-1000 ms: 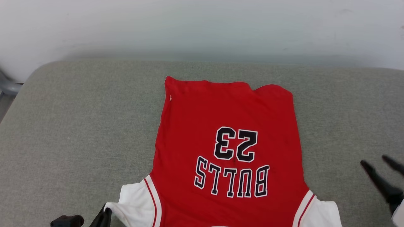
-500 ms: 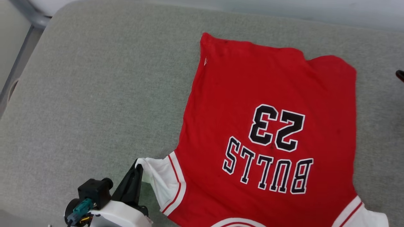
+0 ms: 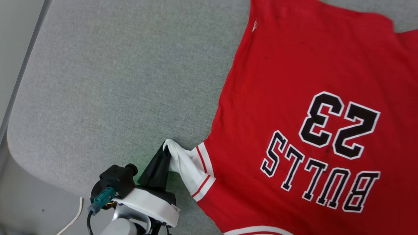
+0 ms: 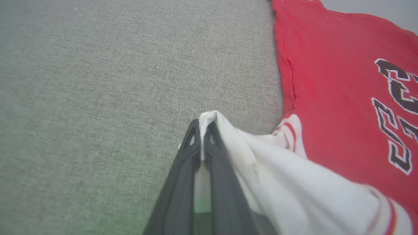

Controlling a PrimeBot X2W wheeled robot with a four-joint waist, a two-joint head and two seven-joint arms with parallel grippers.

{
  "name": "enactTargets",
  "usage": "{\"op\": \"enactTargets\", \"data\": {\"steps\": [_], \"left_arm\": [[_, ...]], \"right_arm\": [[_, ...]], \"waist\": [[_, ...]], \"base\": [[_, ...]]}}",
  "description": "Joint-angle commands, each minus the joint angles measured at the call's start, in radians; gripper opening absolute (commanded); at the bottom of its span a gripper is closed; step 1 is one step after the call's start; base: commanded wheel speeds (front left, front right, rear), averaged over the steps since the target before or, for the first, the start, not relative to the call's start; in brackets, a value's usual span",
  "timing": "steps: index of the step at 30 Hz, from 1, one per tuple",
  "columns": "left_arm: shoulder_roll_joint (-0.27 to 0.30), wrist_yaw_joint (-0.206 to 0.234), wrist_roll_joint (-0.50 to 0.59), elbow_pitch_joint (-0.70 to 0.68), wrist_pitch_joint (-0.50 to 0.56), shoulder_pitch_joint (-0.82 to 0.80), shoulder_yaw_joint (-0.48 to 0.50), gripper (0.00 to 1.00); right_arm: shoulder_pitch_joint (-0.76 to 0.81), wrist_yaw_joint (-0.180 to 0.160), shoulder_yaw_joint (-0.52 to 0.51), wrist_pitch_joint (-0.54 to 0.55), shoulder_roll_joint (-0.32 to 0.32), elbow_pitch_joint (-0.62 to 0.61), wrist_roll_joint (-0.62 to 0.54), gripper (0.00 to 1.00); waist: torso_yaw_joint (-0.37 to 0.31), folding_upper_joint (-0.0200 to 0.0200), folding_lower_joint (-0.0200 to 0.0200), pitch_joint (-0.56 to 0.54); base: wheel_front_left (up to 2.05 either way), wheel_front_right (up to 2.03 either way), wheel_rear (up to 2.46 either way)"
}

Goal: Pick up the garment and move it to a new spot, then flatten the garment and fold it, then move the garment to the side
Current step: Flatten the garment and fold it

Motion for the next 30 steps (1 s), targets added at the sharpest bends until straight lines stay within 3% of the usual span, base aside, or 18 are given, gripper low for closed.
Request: {"op": "enactTargets", "data": {"steps": [1,9,10,11,22,24,30], "left_arm": [[-0.021,-0.014,0.015,0.007,-0.002,-0.017,0.013,0.0],[-0.072,-0.055,0.054,0.035,-0.002,-0.017,0.048,0.0],[-0.076,-0.06,0.058,0.038,-0.002,-0.017,0.053,0.0],[-0.079,-0.064,0.063,0.042,-0.002,-0.018,0.058,0.0],[-0.099,-0.089,0.095,0.078,-0.002,0.037,0.121,0.0],[-0.096,-0.084,0.098,0.086,-0.002,0.076,0.143,0.0],[-0.073,-0.066,0.092,0.092,-0.002,0.143,0.164,0.0]], "right_arm": [[0.005,-0.001,0.017,0.008,-0.001,0.016,-0.009,1.0],[0.099,-0.001,0.079,0.009,-0.018,0.062,0.023,1.0],[0.101,-0.001,0.085,0.003,-0.022,0.059,0.025,0.75],[0.1,-0.001,0.085,-0.008,-0.025,0.056,0.029,0.0],[0.063,-0.001,0.089,-0.246,-0.025,0.023,0.069,0.0],[0.123,-0.001,0.098,-0.332,-0.047,-0.002,0.113,0.0],[0.274,-0.001,0.098,-0.436,-0.104,-0.043,0.169,0.0]], "waist": [[0.035,0.0,-0.0002,0.049],[0.04,0.0,-0.0002,0.072],[0.039,0.0,-0.0002,0.071],[0.037,0.0,-0.0002,0.069],[-0.015,0.0,-0.0002,-0.053],[-0.04,0.0,-0.0002,-0.126],[-0.089,0.0,-0.0002,-0.226]], "base": [[0.0,0.0,0.0],[0.0,0.0,0.0],[0.0,0.0,0.0],[0.0,0.0,0.0],[0.0,0.0,0.0],[0.0,0.0,0.0],[0.0,0.0,0.0]]}}
